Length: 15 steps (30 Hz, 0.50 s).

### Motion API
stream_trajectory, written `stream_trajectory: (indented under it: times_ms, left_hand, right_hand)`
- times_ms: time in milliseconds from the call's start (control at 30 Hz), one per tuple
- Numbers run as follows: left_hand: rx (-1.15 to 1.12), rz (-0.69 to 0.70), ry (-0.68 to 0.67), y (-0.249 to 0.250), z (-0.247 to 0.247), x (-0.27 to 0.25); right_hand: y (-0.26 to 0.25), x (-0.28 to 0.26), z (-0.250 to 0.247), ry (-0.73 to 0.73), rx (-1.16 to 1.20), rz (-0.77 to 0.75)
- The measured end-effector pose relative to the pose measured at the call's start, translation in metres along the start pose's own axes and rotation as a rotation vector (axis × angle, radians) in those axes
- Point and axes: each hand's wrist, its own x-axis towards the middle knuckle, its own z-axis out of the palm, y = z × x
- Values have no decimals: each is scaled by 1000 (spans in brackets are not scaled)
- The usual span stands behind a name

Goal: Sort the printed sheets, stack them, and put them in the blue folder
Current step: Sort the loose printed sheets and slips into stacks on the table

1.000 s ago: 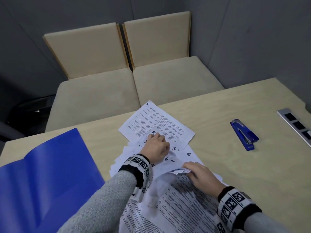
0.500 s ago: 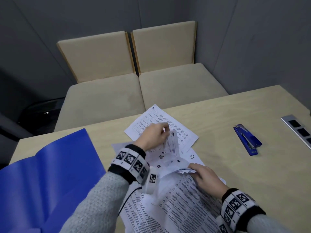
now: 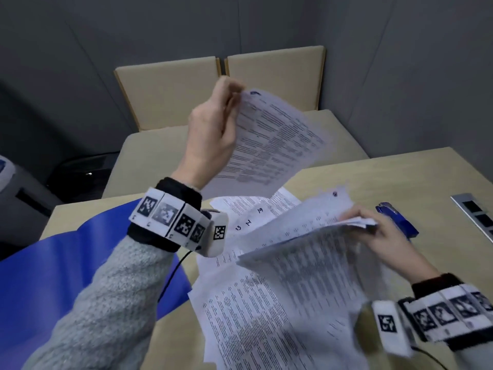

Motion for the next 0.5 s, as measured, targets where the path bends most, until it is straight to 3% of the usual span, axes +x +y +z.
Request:
stream_trajectory:
  times_ms: [133,233,367,500]
  left_hand:
    - [-154,-9,-253,19,17,-7]
    - [-259,-53,-369,29,26,-14]
    - [-393,-107,-417,34,27,-13]
    - [-466,-109,-494,35,28,-18]
  right_hand:
    - [-61,6,-9,27,-67,-226]
    - [-87,14,-6,212,-71,-366]
    - [-92,29,-5,309,127,-305]
    - [-84,42,-9,274,-63,-208]
